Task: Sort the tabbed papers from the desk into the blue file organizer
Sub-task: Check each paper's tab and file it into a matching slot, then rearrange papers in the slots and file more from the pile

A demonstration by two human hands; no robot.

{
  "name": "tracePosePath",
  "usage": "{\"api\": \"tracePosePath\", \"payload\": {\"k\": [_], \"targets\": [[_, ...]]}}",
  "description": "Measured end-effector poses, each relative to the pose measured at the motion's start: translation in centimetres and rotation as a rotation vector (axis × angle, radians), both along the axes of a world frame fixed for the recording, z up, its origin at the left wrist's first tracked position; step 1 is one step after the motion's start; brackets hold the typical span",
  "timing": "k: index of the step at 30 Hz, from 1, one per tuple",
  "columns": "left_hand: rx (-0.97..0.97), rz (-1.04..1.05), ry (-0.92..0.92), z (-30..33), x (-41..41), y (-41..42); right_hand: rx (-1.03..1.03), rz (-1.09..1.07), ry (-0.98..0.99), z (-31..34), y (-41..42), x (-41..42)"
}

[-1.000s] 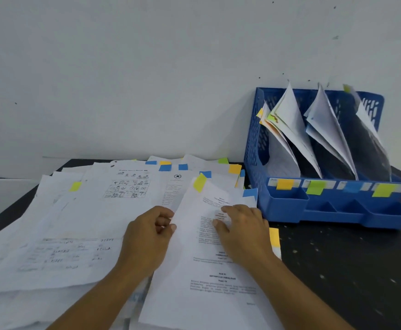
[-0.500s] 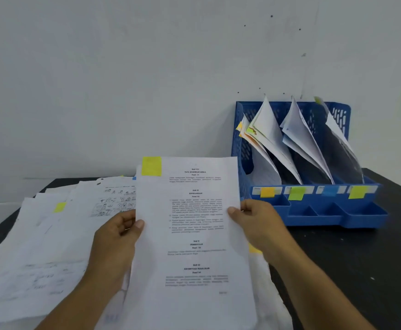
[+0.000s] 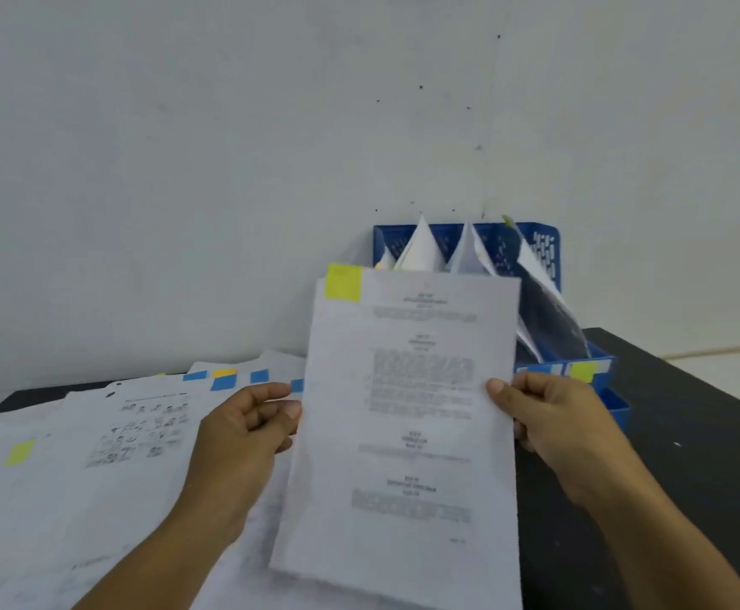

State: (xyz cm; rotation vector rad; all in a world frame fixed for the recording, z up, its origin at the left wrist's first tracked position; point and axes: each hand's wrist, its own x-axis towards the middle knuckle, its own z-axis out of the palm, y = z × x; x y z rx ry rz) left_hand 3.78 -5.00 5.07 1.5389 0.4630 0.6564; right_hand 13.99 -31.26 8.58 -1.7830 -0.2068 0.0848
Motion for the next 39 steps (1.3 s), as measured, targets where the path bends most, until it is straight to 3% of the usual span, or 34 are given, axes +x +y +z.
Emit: {"api": "tracePosePath", "payload": {"k": [11,18,30,36,39], "targets": [[0.070,-0.151,-0.031,3.7,7.4,-8.2,0.355,-0.601,-0.323,6.6,-12.7,5.4],[-0.012,-0.370,-0.028,6.0,13.1,-14.6,0.352,-0.778,-0.490,11.1,-15.6,8.8],[0.054,-0.560,0.005,8.7,22.7,-22.4,-0.086,-0.831,-0.760,12.1,-13.4,16.8],[0.068,-0.522,0.038,8.4,25.6,-22.8,-0.287,-0.724,-0.879,9.4,-10.6,19.9],[0.191,-0.483,0.005,8.3,25.5,-22.4,-0.386,-0.661,-0.931,7.8,-9.3,20.1]]}}
